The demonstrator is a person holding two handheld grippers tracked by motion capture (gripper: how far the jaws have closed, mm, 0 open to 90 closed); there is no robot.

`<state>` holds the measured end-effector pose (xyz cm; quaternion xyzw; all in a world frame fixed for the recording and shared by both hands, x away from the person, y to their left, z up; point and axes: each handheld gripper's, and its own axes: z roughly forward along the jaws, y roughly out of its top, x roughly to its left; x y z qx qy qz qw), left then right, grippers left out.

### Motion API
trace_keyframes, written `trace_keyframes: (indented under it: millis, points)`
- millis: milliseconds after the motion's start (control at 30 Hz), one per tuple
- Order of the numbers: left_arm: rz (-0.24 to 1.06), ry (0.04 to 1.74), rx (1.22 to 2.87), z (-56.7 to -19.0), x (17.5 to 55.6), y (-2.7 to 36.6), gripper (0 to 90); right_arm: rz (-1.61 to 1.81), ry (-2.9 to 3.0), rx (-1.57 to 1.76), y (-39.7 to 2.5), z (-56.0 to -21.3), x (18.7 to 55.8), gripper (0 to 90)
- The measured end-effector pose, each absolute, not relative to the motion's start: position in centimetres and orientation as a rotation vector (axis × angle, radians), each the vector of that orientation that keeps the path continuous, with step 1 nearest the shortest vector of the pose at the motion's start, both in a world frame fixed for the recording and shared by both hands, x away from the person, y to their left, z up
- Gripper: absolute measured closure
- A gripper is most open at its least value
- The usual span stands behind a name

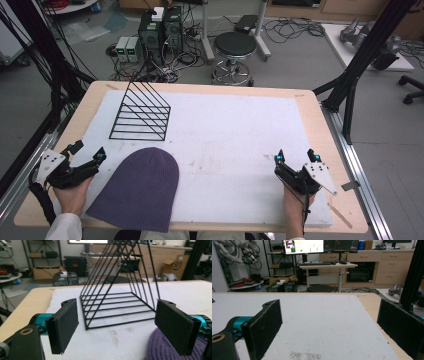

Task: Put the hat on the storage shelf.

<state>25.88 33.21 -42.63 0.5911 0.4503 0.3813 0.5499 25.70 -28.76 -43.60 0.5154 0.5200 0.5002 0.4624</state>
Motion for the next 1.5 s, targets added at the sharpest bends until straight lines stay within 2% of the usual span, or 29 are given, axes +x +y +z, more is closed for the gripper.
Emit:
trace_keyframes:
  millis: [400,833,1133,1500]
  points:
    - [0.792,1.046,1.48,-41.2,26.6,32.2,17.9,1.208,1.299,1.254,-28.5,-43.6,25.7,5.2]
    - [0.682,1.03,1.646,-40.9,28.2,30.7,17.8,1.202,1.317,1.246,-28.4,-43.6,25.8,5.2]
    - [0.566,1.075,1.76,-41.3,29.4,30.2,17.7,1.194,1.328,1.237,-28.3,-43.6,25.8,5.2]
    - [0.505,1.101,1.811,-41.1,30.1,30.2,18.1,1.192,1.333,1.234,-28.1,-43.6,25.8,5.2]
